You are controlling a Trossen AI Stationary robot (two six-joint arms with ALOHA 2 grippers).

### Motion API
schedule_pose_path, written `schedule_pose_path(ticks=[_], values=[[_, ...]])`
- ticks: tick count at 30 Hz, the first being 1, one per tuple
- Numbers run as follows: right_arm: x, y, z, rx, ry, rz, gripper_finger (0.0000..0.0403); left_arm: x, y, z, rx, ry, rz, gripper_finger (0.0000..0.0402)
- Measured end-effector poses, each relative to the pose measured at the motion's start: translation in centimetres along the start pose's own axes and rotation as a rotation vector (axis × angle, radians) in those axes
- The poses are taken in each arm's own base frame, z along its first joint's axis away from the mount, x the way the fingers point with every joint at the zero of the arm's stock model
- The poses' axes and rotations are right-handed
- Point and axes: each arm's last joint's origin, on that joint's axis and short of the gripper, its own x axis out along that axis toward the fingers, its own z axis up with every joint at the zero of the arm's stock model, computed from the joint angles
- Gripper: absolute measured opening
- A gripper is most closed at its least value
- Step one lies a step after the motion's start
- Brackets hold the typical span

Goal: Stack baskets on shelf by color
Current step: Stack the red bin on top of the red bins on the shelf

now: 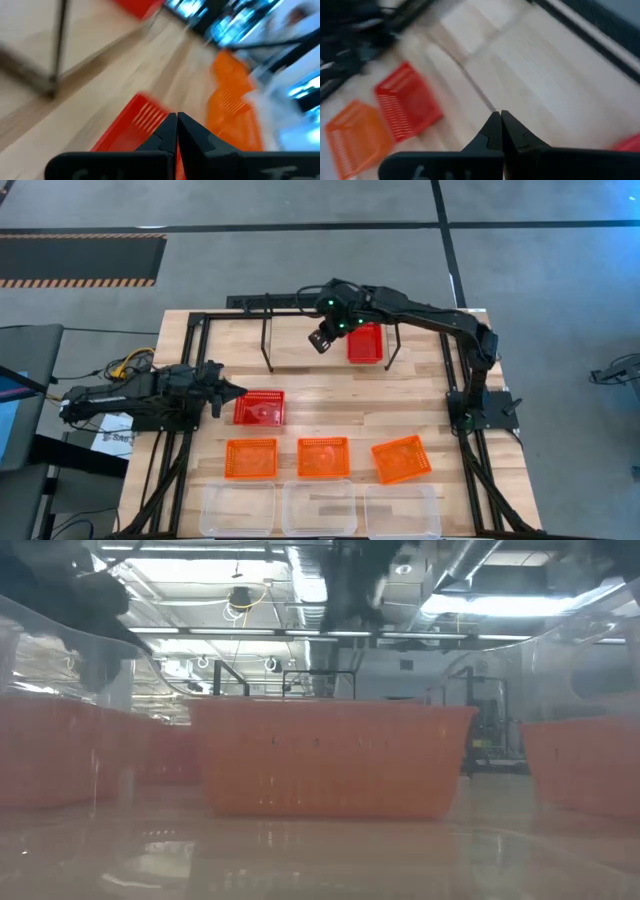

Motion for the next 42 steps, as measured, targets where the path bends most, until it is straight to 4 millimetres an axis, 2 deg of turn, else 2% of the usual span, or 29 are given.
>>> schedule_pose_path(ticks=[3, 6, 9, 14, 20, 25, 29, 35, 42], values=[[-2.7, 2.3, 1.0, -0.075, -0.060, 0.052, 0.0003, -1.4, -0.7, 1.2, 0.008, 0.107, 0.102, 0.0000], [-5.1, 4.3, 1.7, -0.140, -0.136, 0.108, 0.0004, -1.7, -1.3, 2.2, 0.041, 0.209, 0.176, 0.0000], [-7.3, 6.0, 2.1, -0.210, -0.198, 0.159, 0.0004, -1.0, -1.8, 3.0, 0.093, 0.308, 0.225, 0.0000], [-10.9, 7.8, 2.0, -0.316, -0.247, 0.205, 0.0005, 1.8, -2.4, 3.9, 0.195, 0.465, 0.283, 0.0000], [-15.4, 7.1, 0.6, -0.361, -0.268, 0.209, 0.0005, 5.3, -3.2, 5.2, 0.321, 0.626, 0.310, 0.0022], [-18.2, 6.6, 0.1, -0.387, -0.316, 0.208, 0.0004, 8.3, -4.0, 6.5, 0.405, 0.705, 0.312, 0.0082], [-20.2, 6.2, -0.5, -0.415, -0.342, 0.215, 0.0004, 10.4, -3.9, 6.6, 0.487, 0.794, 0.345, 0.0135], [-22.1, 6.5, -1.4, -0.449, -0.367, 0.242, 0.0004, 12.9, -3.0, 5.3, 0.571, 0.973, 0.367, 0.0176], [-23.1, 6.8, -2.2, -0.486, -0.365, 0.262, 0.0005, 14.8, -1.8, 3.6, 0.578, 1.092, 0.433, 0.0178]])
